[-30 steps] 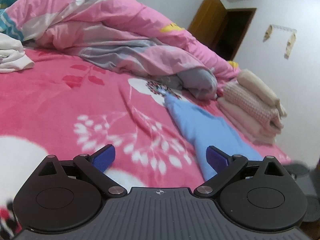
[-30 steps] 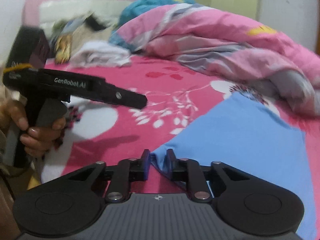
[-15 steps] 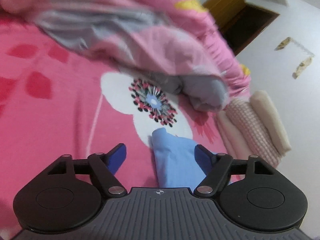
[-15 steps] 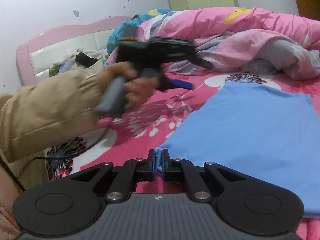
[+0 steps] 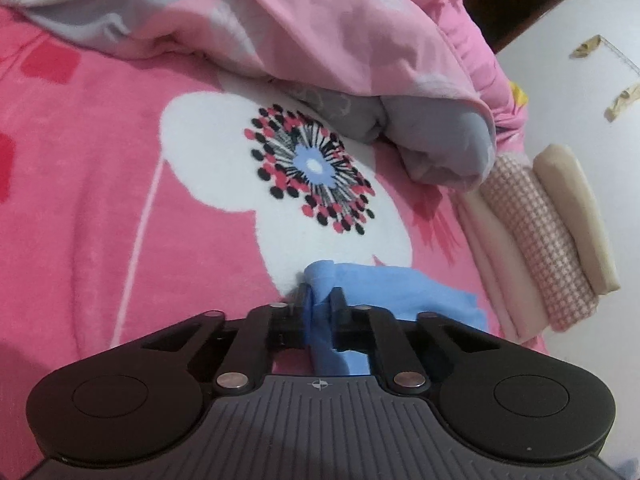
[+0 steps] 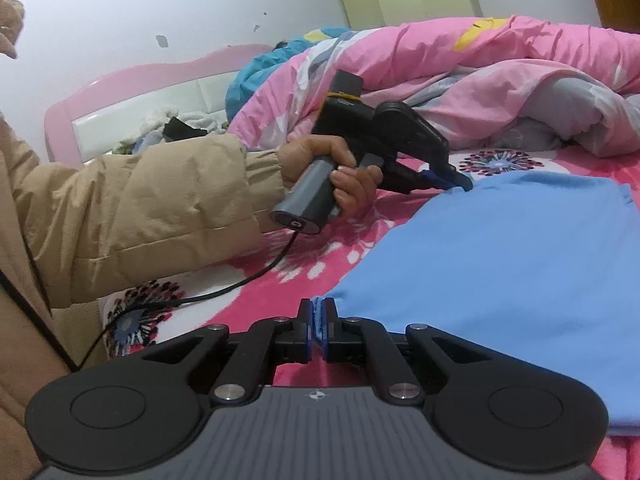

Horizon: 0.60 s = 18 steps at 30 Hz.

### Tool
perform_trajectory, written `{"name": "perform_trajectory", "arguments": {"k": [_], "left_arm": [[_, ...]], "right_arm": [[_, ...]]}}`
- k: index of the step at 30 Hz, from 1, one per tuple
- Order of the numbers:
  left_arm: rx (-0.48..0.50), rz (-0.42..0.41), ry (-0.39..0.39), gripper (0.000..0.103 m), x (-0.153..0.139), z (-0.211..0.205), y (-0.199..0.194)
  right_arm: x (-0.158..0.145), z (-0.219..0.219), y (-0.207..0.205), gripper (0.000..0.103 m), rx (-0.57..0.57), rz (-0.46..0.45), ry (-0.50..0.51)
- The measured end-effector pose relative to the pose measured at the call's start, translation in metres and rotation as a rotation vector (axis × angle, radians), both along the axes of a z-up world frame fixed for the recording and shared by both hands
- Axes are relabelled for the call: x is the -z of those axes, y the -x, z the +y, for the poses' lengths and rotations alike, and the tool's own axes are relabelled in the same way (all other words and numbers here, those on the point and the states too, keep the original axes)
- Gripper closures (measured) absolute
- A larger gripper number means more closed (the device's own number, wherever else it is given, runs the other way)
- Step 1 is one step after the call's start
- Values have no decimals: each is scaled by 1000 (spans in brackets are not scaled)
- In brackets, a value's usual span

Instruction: Fold clothes

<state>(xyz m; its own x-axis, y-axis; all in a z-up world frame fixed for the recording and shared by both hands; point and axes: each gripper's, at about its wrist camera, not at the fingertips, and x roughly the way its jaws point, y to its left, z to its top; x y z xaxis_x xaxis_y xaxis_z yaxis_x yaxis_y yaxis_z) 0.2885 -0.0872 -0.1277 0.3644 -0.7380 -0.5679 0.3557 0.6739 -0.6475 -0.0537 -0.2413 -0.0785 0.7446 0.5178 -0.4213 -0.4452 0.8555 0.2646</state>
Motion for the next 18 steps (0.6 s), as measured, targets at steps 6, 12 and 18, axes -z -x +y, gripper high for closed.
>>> {"name": "perform_trajectory", "arguments": {"k": [6, 12, 18], "left_arm": [[23, -3, 6, 99, -6, -3, -15], [33, 3, 25, 99, -18, -6, -17], [48, -28, 1, 99, -26, -4, -16]], "right_arm": [[0, 0, 3, 100, -15, -12, -8], [-9, -16, 9, 100, -1, -60, -123], [-10, -24, 9, 100, -18, -56, -182]]}}
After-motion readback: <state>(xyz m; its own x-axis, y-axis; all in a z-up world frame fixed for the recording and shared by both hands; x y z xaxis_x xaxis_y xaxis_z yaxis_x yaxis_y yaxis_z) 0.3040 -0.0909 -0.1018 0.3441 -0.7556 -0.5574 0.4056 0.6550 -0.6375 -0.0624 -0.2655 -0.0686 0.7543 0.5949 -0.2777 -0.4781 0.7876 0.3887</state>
